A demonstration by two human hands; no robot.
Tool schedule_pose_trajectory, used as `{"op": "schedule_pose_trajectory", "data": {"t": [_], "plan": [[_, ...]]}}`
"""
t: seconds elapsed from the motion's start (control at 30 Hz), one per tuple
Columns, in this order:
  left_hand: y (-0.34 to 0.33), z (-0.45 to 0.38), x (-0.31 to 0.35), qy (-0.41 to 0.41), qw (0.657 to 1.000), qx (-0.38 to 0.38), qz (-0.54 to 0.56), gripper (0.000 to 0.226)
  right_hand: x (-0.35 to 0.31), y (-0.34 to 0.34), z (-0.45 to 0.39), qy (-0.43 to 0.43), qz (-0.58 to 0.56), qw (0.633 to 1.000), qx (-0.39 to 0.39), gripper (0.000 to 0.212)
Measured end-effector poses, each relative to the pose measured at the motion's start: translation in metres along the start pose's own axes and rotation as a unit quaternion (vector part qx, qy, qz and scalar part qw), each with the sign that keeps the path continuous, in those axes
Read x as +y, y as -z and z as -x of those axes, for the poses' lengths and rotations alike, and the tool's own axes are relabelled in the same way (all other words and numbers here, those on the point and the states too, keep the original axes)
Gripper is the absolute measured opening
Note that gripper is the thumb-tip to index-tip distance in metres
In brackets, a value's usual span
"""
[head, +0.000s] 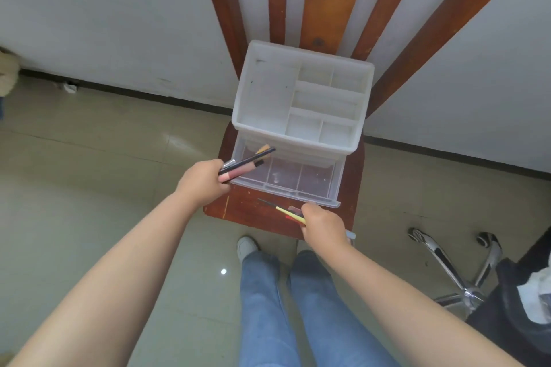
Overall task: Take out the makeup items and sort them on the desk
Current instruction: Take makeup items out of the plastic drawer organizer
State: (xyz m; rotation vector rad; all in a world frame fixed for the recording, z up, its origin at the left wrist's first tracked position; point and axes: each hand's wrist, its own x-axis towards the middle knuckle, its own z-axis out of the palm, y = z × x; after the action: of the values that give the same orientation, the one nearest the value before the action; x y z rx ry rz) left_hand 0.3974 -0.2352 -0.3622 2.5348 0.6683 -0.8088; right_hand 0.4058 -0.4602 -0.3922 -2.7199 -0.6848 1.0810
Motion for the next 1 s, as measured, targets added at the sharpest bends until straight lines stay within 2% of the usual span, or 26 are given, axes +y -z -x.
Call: {"op": "schedule_pose_trajectory", "data": {"t": [0.13, 0.23, 0.33, 0.5, 0.63, 0.73, 0.8, 1.0], "plan": [[-0.01, 0.017, -0.012, 0.08, 0.985, 0.092, 0.124, 0.02, -0.017, 0.007, -0.017, 0.019, -0.025, 0.999, 0.037, 0.023], [-0.018, 0.026, -0.02, 0.128, 0.972, 0.105, 0.168, 0.018, -0.02, 0.033, -0.039, 0.013, 0.035, 0.996, 0.076, 0.028], [-0.025, 0.032, -0.025, 0.146, 0.959, 0.115, 0.214, 0.028, -0.025, 0.055, -0.061, 0.019, 0.096, 0.993, 0.065, 0.029], [-0.035, 0.042, -0.029, 0.15, 0.946, 0.126, 0.259, 0.017, -0.03, 0.053, -0.062, 0.02, 0.137, 0.99, 0.032, 0.024], [-0.051, 0.062, -0.035, 0.182, 0.945, 0.129, 0.238, 0.017, -0.048, 0.048, -0.049, 0.086, 0.184, 0.979, 0.022, 0.02], [-0.059, 0.084, -0.049, 0.215, 0.942, 0.124, 0.228, 0.009, -0.081, 0.045, -0.041, 0.135, 0.203, 0.97, 0.011, 0.02], [-0.062, 0.105, -0.066, 0.246, 0.936, 0.126, 0.219, 0.011, -0.112, 0.041, -0.033, 0.175, 0.228, 0.958, 0.008, 0.021], [-0.087, 0.2, -0.137, 0.368, 0.888, 0.15, 0.233, 0.023, -0.221, -0.009, 0.014, 0.293, 0.304, 0.906, -0.014, 0.018]]}}
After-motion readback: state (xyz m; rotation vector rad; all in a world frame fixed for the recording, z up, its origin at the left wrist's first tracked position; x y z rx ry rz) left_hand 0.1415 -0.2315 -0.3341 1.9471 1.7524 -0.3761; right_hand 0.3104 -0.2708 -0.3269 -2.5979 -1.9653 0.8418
